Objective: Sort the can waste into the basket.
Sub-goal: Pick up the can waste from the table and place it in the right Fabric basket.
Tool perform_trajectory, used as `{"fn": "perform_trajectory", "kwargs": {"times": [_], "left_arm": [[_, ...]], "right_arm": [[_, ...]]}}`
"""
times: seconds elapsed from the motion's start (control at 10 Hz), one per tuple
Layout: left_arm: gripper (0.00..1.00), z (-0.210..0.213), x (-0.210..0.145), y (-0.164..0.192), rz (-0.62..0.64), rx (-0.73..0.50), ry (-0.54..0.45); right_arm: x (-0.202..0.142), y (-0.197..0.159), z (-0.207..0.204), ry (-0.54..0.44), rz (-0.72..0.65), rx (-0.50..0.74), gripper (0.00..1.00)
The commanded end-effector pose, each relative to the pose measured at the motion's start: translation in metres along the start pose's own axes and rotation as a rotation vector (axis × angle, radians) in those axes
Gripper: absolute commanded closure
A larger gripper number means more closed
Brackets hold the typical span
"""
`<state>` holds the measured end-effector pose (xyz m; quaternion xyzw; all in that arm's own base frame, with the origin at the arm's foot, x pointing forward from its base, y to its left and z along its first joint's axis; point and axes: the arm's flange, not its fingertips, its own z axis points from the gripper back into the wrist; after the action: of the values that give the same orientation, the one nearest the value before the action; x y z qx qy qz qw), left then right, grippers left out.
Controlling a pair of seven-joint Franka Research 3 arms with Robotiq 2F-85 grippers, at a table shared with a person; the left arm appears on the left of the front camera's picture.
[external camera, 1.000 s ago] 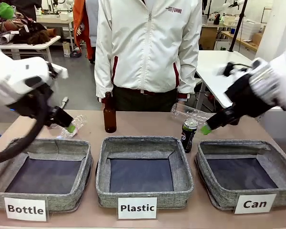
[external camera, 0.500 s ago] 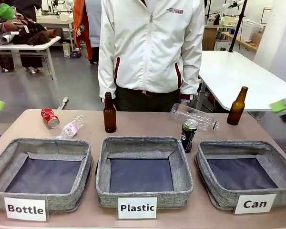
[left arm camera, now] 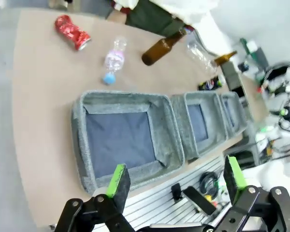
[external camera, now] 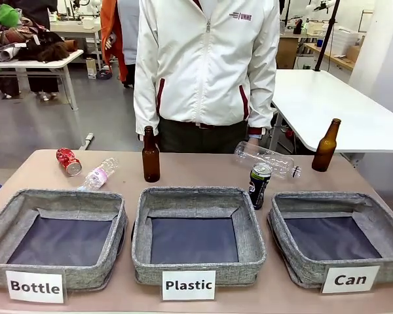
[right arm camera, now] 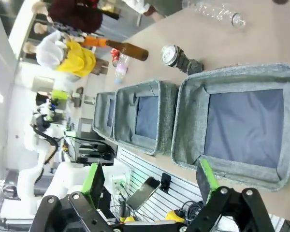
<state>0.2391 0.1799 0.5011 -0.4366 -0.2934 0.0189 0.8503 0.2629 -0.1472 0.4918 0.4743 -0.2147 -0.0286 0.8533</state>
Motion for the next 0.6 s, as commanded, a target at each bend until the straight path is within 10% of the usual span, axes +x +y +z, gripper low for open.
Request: {"fn": "perform_trajectory", "kwargs": {"times": [0.0, 0.5], "left_arm": [[0.0, -0.026, -0.022, 0.019, 0.067, -0.029, -0.055], [0.0, 0.003, -0.002, 0.017, 0.052, -0.012, -0.028]], "right_arm": [[-0.012, -0.014, -0.006, -0.037, -0.013, 0.058, 0.0], [0.0, -0.01, 0.003, -0.02, -0.025, 0.023, 0.0]]}}
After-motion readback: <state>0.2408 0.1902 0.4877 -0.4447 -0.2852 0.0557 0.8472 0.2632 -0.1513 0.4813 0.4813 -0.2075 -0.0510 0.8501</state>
